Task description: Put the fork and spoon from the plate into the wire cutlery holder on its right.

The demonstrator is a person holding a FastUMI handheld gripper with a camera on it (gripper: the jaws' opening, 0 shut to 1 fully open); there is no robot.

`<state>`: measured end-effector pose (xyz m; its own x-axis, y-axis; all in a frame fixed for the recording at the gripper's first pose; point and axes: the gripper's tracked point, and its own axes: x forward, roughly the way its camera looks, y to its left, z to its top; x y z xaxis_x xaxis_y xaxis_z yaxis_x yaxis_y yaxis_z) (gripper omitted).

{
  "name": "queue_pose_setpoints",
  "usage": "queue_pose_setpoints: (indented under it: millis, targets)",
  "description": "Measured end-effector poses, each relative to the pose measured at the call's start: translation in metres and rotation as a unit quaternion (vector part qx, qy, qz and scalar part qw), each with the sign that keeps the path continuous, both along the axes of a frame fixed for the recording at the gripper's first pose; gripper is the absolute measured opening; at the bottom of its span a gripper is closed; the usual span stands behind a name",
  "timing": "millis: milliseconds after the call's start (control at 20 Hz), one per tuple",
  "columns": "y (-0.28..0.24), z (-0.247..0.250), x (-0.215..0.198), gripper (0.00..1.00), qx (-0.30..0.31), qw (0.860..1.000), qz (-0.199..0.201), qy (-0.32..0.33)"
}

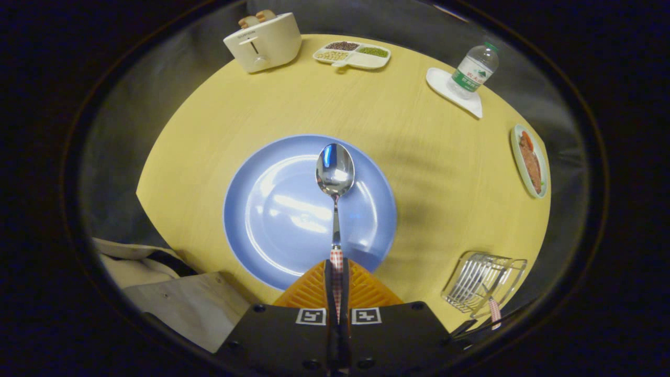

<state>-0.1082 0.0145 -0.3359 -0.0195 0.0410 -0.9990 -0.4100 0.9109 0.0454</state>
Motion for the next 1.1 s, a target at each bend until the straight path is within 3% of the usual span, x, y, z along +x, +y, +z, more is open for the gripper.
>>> queue_pose_setpoints:
  millis: [200, 700, 1100]
  targets:
    - [-0.036, 0.023, 0.003, 0.04, -0.023, 0.999, 0.021, 0.013]
    - [-0.152, 0.083, 0.007, 0.04, -0.110, 0.993, 0.021, 0.049]
    - [-0.226, 0.098, -0.014, 0.04, -0.181, 0.973, 0.047, 0.136]
